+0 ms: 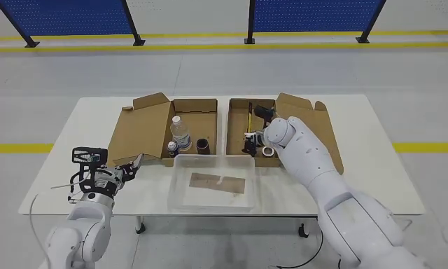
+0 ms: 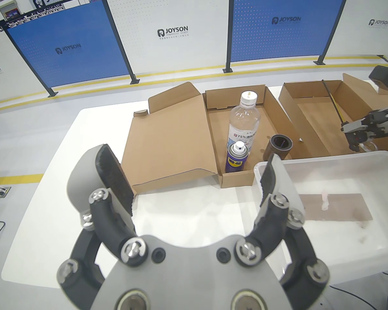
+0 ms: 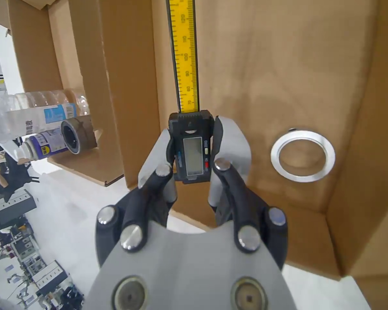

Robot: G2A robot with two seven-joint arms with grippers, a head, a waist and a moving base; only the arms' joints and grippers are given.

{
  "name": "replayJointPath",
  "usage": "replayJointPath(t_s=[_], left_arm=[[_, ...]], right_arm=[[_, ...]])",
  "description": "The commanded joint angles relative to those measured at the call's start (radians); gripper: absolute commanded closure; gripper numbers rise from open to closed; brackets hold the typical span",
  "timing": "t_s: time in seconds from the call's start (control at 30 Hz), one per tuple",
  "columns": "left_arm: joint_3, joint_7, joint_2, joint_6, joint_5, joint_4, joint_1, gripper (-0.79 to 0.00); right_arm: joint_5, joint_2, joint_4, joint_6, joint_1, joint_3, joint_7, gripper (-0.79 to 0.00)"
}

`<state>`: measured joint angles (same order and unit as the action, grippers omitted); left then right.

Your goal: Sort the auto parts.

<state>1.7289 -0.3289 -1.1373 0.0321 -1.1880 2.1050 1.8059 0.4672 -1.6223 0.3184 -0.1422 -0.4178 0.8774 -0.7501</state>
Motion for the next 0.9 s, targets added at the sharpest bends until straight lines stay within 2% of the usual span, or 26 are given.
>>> replayJointPath(t_s=[0.0,0.03,0.57,0.67,0.7,0.77,0.8,0.87], left_arm=[[0.000,0.000,0.000,0.000,0.000,0.000,0.000,-0.785],[0.000,0.000,0.000,0.000,0.000,0.000,0.000,-0.785],[0.000,0.000,0.000,0.000,0.000,0.000,0.000,-0.785],[0.000,0.000,0.000,0.000,0.000,0.000,0.000,-0.785],[0.000,0.000,0.000,0.000,0.000,0.000,0.000,-0.785],[0.000,0.000,0.000,0.000,0.000,0.000,0.000,-0.785],[0.000,0.000,0.000,0.000,0.000,0.000,0.000,-0.785],[0.000,0.000,0.000,0.000,0.000,0.000,0.000,-0.785]], right_arm=[[0.002,-0.005,-0.016,0.003,0.005,-0.003,0.002,-0.160],[0.002,-0.008,-0.022,0.007,0.008,-0.005,0.003,-0.191],[0.020,-0.028,-0.073,0.045,0.030,-0.013,0.016,-0.299],[0.009,-0.028,-0.067,0.074,0.029,-0.005,0.047,-0.360],[0.005,-0.027,-0.063,0.086,0.029,-0.002,0.060,-0.385],[-0.010,-0.025,-0.052,0.122,0.028,0.010,0.098,-0.730],[-0.016,-0.022,-0.047,0.146,0.027,0.015,0.117,-0.785],[-0.026,-0.015,-0.038,0.193,0.024,0.028,0.159,-0.785]])
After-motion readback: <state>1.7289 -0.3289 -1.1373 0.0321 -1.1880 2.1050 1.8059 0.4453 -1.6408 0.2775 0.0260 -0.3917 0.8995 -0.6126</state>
